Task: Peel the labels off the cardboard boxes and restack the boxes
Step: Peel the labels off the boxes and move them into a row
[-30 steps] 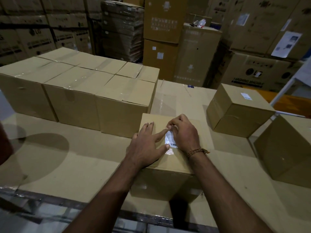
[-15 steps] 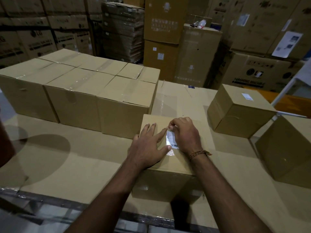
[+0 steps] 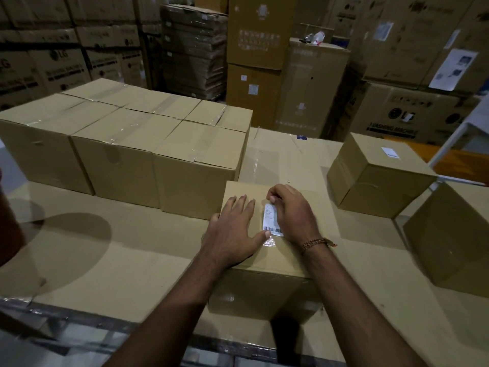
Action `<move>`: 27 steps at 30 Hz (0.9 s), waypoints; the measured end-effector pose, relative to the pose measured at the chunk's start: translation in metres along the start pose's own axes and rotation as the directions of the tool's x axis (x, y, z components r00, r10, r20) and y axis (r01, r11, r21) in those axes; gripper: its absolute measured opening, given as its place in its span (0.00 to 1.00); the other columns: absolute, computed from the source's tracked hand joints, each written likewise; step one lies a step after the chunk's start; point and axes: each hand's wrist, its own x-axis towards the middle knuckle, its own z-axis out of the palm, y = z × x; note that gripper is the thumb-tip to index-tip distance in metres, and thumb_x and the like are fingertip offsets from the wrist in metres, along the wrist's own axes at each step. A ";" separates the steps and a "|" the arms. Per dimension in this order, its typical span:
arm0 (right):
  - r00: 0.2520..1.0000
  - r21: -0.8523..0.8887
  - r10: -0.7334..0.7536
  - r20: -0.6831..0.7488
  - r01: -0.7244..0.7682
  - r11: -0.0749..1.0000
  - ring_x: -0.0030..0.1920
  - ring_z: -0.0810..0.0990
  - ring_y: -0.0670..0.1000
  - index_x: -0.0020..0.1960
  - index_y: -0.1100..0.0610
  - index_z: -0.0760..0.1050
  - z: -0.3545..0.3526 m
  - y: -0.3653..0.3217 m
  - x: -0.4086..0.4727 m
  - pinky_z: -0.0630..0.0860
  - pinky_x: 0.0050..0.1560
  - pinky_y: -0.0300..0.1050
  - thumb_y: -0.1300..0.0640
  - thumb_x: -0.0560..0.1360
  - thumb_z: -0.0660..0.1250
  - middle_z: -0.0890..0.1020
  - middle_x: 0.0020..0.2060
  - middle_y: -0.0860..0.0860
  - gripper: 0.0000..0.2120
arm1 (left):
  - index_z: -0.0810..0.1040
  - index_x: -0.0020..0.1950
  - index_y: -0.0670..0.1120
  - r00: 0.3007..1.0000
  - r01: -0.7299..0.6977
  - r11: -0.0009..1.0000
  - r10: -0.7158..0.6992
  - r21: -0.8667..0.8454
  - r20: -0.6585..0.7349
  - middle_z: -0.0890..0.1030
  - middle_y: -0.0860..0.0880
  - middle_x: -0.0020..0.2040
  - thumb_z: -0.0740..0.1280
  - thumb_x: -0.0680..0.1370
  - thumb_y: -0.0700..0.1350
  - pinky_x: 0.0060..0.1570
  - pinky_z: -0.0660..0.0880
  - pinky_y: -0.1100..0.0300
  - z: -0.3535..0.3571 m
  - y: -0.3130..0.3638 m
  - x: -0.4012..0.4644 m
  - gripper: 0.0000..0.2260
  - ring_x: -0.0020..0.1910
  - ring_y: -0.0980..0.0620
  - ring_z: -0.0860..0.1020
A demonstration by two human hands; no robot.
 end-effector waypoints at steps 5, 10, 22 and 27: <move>0.993 0.255 0.117 0.000 -0.113 0.960 0.49 0.82 0.48 0.49 0.48 0.79 -0.008 -0.004 -0.001 0.81 0.52 0.54 0.61 0.83 0.65 0.83 0.46 0.44 0.09 | 0.50 0.87 0.54 1.000 0.005 1.000 -0.005 -0.006 -0.004 0.47 0.55 0.87 0.58 0.80 0.71 0.78 0.59 0.39 0.000 0.000 -0.001 0.40 0.85 0.54 0.45; 0.945 0.466 0.291 0.148 -0.326 0.822 0.54 0.86 0.50 0.72 0.43 0.76 -0.030 -0.008 -0.006 0.86 0.54 0.57 0.53 0.82 0.72 0.84 0.56 0.48 0.19 | 0.50 0.86 0.53 1.000 0.014 1.000 -0.013 -0.003 0.008 0.47 0.54 0.87 0.58 0.80 0.71 0.78 0.60 0.39 -0.001 0.000 0.000 0.41 0.85 0.53 0.44; 0.858 0.330 0.389 0.337 -0.494 0.804 0.38 0.79 0.47 0.78 0.53 0.70 -0.043 -0.001 -0.031 0.82 0.47 0.48 0.62 0.64 0.87 0.85 0.44 0.60 0.47 | 0.50 0.86 0.52 1.000 0.024 1.000 -0.024 0.009 0.003 0.47 0.54 0.87 0.57 0.80 0.70 0.77 0.60 0.40 -0.001 0.002 -0.001 0.40 0.85 0.53 0.44; 0.847 0.211 0.340 0.409 -0.451 0.867 0.35 0.76 0.46 0.55 0.53 0.81 -0.047 -0.004 -0.028 0.76 0.41 0.49 0.56 0.61 0.89 0.82 0.37 0.48 0.26 | 0.50 0.86 0.52 1.000 0.021 1.000 -0.021 -0.007 0.012 0.46 0.54 0.87 0.57 0.80 0.70 0.77 0.59 0.39 -0.002 0.003 -0.002 0.40 0.85 0.53 0.44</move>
